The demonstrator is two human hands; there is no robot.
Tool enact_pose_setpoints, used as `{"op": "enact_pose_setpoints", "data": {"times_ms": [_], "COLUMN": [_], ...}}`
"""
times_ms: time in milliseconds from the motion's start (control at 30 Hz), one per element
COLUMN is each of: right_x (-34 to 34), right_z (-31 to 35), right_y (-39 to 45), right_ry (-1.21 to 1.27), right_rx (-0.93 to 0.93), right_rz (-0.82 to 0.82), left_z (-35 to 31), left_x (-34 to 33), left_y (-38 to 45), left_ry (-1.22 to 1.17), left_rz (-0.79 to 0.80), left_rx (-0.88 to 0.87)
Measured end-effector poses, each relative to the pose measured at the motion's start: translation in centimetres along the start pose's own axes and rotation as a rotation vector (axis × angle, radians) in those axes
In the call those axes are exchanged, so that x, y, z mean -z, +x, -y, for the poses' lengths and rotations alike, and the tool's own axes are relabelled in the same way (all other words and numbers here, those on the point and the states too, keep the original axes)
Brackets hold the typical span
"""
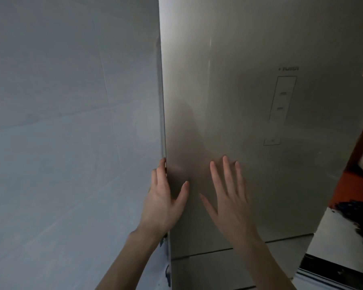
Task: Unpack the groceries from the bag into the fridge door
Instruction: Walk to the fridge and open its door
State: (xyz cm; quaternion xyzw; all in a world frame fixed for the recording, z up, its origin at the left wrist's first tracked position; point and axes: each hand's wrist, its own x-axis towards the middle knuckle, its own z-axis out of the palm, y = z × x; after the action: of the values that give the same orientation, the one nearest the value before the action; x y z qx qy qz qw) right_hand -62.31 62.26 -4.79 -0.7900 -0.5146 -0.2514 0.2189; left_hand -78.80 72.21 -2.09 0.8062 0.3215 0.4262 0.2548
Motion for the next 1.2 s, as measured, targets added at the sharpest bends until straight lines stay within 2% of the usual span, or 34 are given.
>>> {"op": "enact_pose_setpoints", "data": {"times_ms": [400,667,1000,1200], "right_x": [1.8,6.2,14.6,17.7], "right_z": [1.6,1.3,1.8,1.7], "right_y": [-1.5,-4.6,-8.4,-13.1], "right_ry": [0.018,0.042,0.061,0.256], "right_rx": [-0.064,-0.061,0.137,0.177], "right_rz": [0.051,0.038,-0.027,0.018], "left_z": [-0.8,-3.0,-7.3,-11.8], "left_x": [0.9,0.8,0.5,-0.3], "left_y": [-1.4,-5.4,-12.3,-18.9], "left_ry": [0.019,0.059,0.097,0.005], "left_rz": [0.069,0.051,0.014,-0.026], "left_rx": [-0.061,-0.124,-0.175,-0.277]}}
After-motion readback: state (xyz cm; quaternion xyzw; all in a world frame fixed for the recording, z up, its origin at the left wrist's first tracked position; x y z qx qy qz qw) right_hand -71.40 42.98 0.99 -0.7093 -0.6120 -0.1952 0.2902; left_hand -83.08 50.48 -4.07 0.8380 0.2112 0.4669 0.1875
